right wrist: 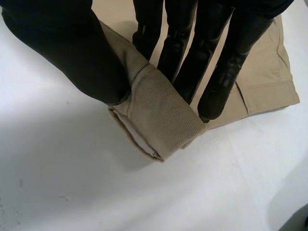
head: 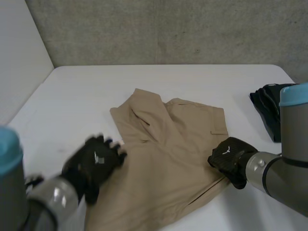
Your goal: Fold the laundry.
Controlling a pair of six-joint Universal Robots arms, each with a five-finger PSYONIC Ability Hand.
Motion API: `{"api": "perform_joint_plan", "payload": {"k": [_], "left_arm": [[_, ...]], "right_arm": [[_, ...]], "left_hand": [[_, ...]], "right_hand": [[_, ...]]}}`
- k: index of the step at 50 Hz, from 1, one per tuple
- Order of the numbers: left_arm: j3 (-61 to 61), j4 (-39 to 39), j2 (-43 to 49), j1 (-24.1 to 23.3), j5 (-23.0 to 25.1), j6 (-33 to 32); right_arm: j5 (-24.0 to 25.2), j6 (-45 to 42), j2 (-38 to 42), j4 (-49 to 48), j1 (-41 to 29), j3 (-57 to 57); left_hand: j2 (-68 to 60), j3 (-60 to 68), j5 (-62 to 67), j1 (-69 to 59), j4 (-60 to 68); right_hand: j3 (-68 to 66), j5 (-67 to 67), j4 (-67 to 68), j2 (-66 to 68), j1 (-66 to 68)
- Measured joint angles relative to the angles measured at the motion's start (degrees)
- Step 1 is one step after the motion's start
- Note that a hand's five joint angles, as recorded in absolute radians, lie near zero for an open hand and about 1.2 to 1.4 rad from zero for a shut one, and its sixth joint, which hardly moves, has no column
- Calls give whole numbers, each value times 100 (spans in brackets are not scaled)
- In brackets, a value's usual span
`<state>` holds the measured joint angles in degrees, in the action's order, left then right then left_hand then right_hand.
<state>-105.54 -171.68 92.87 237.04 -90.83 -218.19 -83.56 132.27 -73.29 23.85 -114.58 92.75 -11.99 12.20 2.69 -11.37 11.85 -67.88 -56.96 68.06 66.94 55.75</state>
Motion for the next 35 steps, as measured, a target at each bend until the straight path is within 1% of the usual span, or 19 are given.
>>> {"api": "perform_joint_plan", "payload": {"k": [2, 5, 7, 9, 12, 14, 16, 18, 19, 21, 22, 28, 35], "left_arm": [[196, -209, 180, 176, 16, 15], [804, -739, 778, 584, 167, 156], [1045, -887, 1026, 690, 269, 267], [1404, -1064, 1396, 825, 455, 478], [2032, -1234, 2028, 1025, 885, 946], [2540, -1288, 2510, 1154, 1285, 1341], [2854, -1302, 2799, 1213, 1525, 1560], [2953, -1306, 2887, 1229, 1592, 1619], [3356, -1309, 3246, 1278, 1827, 1821], [3496, -1307, 3369, 1289, 1896, 1877], [3897, -1299, 3723, 1307, 2012, 1967], [4711, -1212, 4507, 1304, 2047, 1975], [5175, -995, 5008, 1323, 1980, 1932]], "right_arm": [[1, 47, 7, -107, 4, 72], [10, 155, 13, -334, 27, 239], [16, 180, 12, -396, 36, 289], [22, 204, 12, -483, 48, 357], [27, 222, 10, -615, 60, 447], [25, 226, 9, -735, 68, 525], [24, 226, 9, -797, 69, 567], [23, 226, 9, -812, 69, 576], [21, 225, 8, -870, 69, 616], [19, 224, 7, -900, 69, 635], [15, 229, 7, -959, 69, 673], [15, 346, 7, -1049, 69, 719], [31, 504, -2, -1064, 70, 720]], "left_hand": [[0, 0, 0, 0, 0], [-85, 72, 23, -130, 78], [-228, 197, 132, -289, 211], [-424, 408, 366, -531, 447], [-656, 622, 588, -745, 681], [-885, 865, 819, -973, 909], [-1082, 1057, 1024, -1164, 1102], [-1098, 1073, 1041, -1174, 1117], [-1137, 1115, 1087, -1195, 1161], [-1137, 1115, 1087, -1195, 1161], [-1144, 1131, 1097, -1196, 1166], [-1173, 1161, 1130, -1196, 1178], [-1244, 1236, 1213, -1305, 1278]], "right_hand": [[0, 0, 0, 0, 0], [0, -1, 0, 0, 0], [0, -1, 0, 0, 0], [0, -1, 0, 0, 0], [0, 0, 0, 0, 0], [0, -1, 0, 0, 0], [0, 0, 0, 0, 0], [0, -3, 0, 0, 0], [0, 0, 0, 0, 0], [0, 0, 0, 0, 0], [0, -1, 0, 0, 0], [0, 0, 0, 0, 0], [0, -1, 0, 0, 0]]}}
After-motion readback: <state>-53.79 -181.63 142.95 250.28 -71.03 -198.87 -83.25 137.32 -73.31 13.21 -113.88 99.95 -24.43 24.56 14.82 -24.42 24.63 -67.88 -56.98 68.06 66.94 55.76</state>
